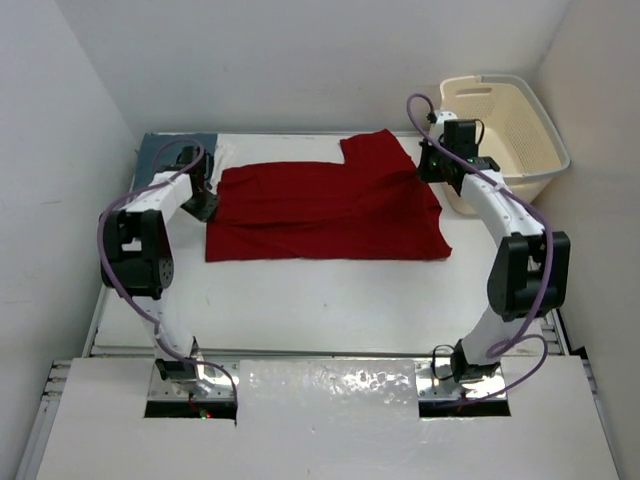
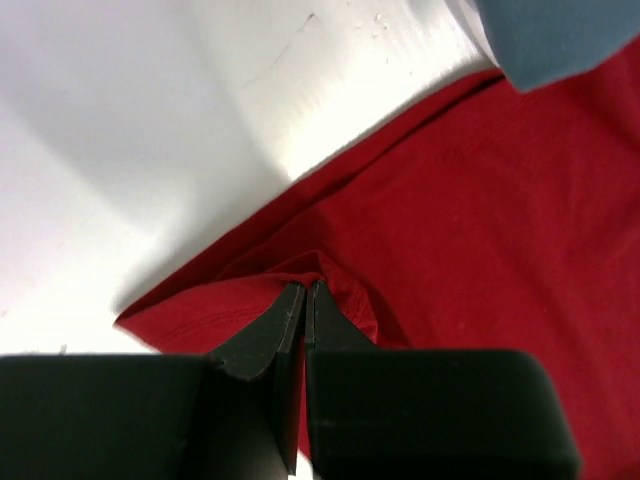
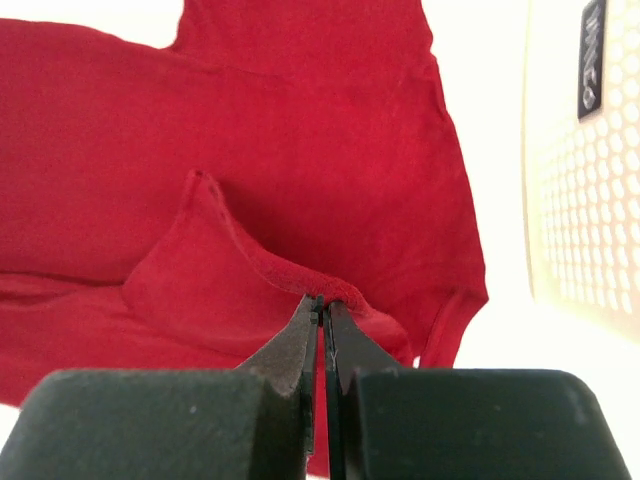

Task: Fold and stack the t-shirts
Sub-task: Fold the flattened tshirt in 1/3 of the way

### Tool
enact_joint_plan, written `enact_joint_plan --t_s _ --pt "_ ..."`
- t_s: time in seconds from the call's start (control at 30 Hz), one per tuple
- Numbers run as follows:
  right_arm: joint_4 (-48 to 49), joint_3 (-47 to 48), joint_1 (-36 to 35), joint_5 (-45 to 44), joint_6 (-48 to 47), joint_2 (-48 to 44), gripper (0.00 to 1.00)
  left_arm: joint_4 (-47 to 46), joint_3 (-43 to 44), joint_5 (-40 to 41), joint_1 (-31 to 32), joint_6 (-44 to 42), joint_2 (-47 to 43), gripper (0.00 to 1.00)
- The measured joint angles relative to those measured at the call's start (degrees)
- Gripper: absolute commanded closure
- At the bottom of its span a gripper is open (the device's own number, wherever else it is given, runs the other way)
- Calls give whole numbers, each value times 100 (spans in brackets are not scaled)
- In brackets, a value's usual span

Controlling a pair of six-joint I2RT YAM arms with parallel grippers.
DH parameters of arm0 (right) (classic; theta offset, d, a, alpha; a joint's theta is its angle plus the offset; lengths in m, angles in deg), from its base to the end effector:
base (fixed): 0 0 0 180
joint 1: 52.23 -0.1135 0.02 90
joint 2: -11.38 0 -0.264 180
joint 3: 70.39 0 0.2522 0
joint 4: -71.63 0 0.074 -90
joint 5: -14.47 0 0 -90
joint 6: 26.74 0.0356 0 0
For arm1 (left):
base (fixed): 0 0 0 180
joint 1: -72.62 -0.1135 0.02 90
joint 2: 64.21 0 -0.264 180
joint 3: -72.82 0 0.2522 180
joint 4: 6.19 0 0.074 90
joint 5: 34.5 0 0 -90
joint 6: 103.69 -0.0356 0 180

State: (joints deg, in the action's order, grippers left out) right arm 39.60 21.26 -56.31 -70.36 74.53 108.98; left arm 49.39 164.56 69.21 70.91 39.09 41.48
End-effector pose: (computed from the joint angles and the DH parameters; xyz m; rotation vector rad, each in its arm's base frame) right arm 0.3908 0.0311 0.2817 0.0913 2.2400 0.2463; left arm 0.3737 0.0196 0.2051 -1.2962 2.3885 0.0833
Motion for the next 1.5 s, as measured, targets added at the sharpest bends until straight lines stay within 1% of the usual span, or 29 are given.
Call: enact_joint_plan --t_s 0.07,0.1,0.13,0.2,0.23,0.27,0.3,0.33,0.37,0.4,0.47,0.53,0.63,0.77,0.87,0.93,1.07,1.2,1.33,1.43,1.47,1.5 --pt "125 127 15 -9 -107 302 100 -33 118 -13 0 -2 238 100" --pt "164 234 22 -15 -138 501 100 -33 175 -22 0 0 352 97" --pt "216 354 31 -42 -173 715 100 -37 221 -24 0 0 452 82" --pt "247 706 48 -142 -221 1200 100 -31 319 2 -2 -33 654 41" --pt "212 951 52 -221 -234 1467 90 -15 365 37 -9 -9 734 14" --pt "184 1207 59 -293 -236 1735 71 31 415 68 -22 -15 798 1" --pt "105 1513 61 -396 -260 2015 38 92 481 94 -37 -2 841 0" --pt "42 1808 63 -476 -260 2260 21 142 549 120 -57 -13 861 0" --pt "-90 2166 63 -562 -299 2522 9 203 651 153 -68 -13 874 0" --pt "-197 2450 63 -625 -304 2704 1 247 743 175 -87 -31 874 0" --pt "-417 2918 63 -645 -339 2949 1 319 979 203 -103 -94 852 0" --pt "-476 2870 59 -538 -350 2868 1 291 1058 201 -114 -157 761 0" --pt "-474 2122 4 -391 -361 2308 1 319 975 149 -111 -264 472 0" --pt "-501 1003 -219 -208 -372 1405 1 236 586 127 17 -361 -22 0" --pt "-601 807 -411 -4 -433 1209 1 175 328 129 267 -404 -160 0" --pt "-750 990 -560 7 -570 1353 1 105 195 98 501 -431 -120 0" --pt "-1036 1849 -916 -328 -765 2107 1 -168 -90 -199 839 -459 66 0" --pt "-1106 2208 -1255 -824 -522 2691 1 -505 -426 -450 837 -501 229 0" --pt "-1119 2326 -1392 -1158 -85 3071 2 -680 -485 -575 820 -584 400 0" --pt "-1150 2540 -1397 -1451 177 3401 10 -748 -476 -632 804 -673 466 0" --pt "-1134 2629 -1403 -1528 229 3506 15 -752 -476 -636 804 -710 466 0" --pt "-1126 2715 -1403 -1596 273 3606 17 -752 -479 -640 804 -739 466 0"
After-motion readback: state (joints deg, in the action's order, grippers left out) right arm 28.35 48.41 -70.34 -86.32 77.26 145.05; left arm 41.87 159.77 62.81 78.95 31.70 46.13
